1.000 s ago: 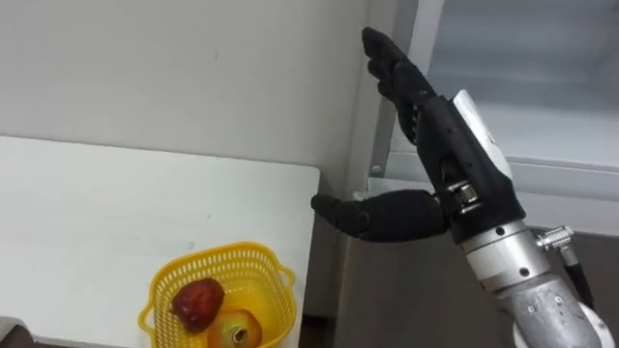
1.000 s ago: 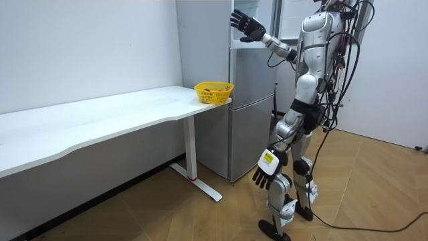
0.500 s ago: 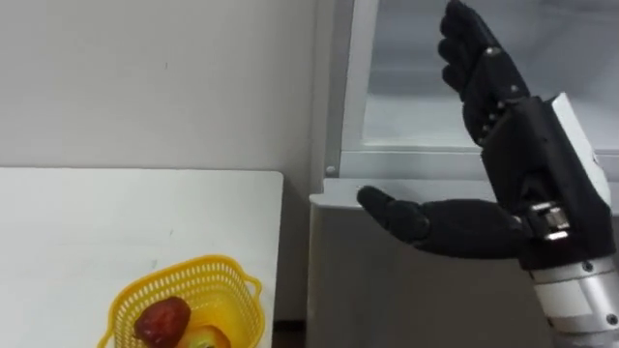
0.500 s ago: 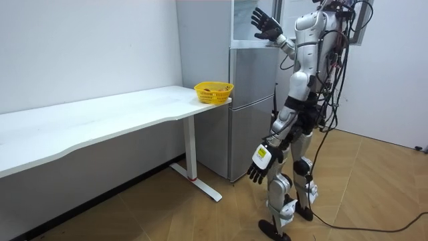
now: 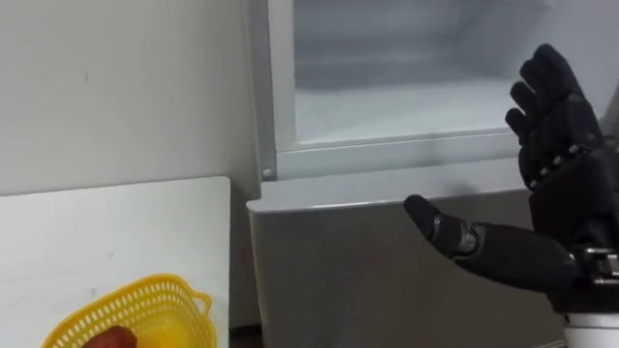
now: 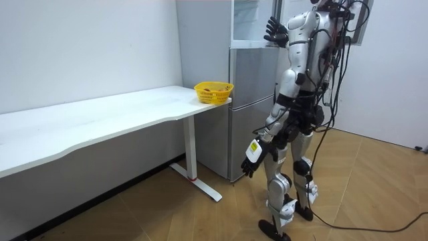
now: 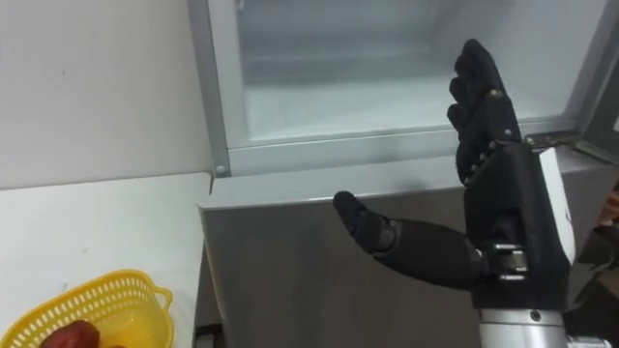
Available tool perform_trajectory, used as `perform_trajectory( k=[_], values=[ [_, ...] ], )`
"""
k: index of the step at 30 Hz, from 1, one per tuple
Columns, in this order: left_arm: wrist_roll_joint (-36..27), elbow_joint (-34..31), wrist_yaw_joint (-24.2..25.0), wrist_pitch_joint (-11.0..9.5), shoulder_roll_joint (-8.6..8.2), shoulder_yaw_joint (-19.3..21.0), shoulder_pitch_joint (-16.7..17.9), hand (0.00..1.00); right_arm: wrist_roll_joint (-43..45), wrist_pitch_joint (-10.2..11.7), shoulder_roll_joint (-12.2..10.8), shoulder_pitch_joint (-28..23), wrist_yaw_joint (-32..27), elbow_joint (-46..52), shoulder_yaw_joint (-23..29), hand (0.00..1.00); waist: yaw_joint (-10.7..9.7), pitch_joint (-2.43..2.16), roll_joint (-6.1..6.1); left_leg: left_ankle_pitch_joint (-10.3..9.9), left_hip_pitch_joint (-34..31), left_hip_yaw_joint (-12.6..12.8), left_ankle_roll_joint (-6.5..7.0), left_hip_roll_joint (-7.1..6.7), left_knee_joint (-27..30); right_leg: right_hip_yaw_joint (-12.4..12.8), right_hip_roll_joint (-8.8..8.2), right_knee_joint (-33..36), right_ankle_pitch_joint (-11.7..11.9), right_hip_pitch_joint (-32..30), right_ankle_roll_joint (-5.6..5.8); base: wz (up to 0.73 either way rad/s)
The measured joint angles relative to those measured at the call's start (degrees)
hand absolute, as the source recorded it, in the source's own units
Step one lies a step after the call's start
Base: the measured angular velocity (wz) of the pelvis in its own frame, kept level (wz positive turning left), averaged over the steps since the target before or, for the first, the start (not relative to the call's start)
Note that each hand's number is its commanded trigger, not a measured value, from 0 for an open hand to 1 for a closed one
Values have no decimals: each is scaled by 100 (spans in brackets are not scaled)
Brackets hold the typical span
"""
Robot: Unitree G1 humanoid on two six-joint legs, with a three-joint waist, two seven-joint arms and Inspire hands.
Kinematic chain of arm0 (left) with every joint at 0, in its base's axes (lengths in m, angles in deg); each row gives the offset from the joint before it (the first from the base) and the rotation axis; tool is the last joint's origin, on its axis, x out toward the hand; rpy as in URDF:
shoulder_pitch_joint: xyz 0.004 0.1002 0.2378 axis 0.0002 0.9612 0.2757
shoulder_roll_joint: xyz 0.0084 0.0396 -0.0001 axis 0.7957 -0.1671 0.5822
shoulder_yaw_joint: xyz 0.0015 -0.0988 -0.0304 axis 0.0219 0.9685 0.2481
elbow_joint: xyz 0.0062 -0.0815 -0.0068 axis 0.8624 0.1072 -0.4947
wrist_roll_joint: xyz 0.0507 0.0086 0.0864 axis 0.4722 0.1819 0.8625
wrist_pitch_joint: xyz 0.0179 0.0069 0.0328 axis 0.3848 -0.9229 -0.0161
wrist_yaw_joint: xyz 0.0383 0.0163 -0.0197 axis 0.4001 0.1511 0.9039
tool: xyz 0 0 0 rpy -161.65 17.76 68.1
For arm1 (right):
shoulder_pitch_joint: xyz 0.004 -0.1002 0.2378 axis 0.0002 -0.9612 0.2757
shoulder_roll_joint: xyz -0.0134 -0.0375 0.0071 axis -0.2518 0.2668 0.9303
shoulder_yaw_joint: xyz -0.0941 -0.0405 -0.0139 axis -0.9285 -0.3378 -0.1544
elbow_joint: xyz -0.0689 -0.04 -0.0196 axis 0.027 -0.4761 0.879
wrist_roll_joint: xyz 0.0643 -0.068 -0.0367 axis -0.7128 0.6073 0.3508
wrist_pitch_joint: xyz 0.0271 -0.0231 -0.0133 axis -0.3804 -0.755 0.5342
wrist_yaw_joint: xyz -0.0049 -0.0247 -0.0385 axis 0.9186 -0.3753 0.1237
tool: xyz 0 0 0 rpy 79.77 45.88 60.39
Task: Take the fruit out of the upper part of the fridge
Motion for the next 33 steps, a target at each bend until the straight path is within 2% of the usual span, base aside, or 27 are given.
perform_trajectory(
  k=[3, 10, 14, 21, 23, 25, 27, 33],
  values=[
    [8, -1, -2, 1, -12, -5, 2, 0, -484, 7, 1, -30, -31, 15, 35, 0, -113, 16, 34, -9, -6, 30, 2, 6, -4, 19, 4, -7, 11, -12, 4, -6],
    [49, -23, -2, -1, -43, -3, 31, 0, -1673, 41, -7, -220, -39, 14, 313, 0, -194, -5, 114, -8, -20, 104, 2, 12, -33, 120, 19, -25, 12, -77, 5, -6],
    [52, -102, -2, -1, -38, 7, 50, 0, -2133, 42, -7, -382, -117, -2, 702, 0, -206, -7, 109, -8, -20, 104, 2, 10, -26, 123, 18, -35, 11, -82, 7, 0],
    [16, -142, -133, -63, -33, 9, 100, 0, -2870, 42, -5, -639, -335, -313, 966, 0, -239, -6, 85, -8, -19, 134, 3, 9, -11, 164, 17, -27, 6, -114, 13, -2],
    [15, -158, -174, -73, -23, 24, 140, 0, -3492, 47, -3, -692, -343, -582, 1136, 0, -285, 5, 34, -8, -18, 134, 3, 9, 0, 149, 15, -30, 6, -96, 14, 2],
    [15, -176, -212, -77, -19, 44, 198, 0, -3921, 46, -3, -746, -404, -848, 1235, 0, -323, -2, 4, -8, -17, 134, 3, 9, -1, 144, 14, -35, 5, -72, 15, 2],
    [14, -193, -214, -77, -19, 57, 229, 0, -4115, 45, -8, -904, -431, -998, 1344, 0, -347, -4, 2, -8, -6, 135, 3, 8, -1, 144, 11, -32, 5, -68, 15, 0],
    [9, -274, -210, -77, -28, 110, 268, 0, -4722, 72, -6, -955, -597, -1474, 1590, 0, -397, -14, 29, -8, -4, 147, 3, 9, -6, 150, 14, -26, 3, -72, 17, 0]
  ],
)
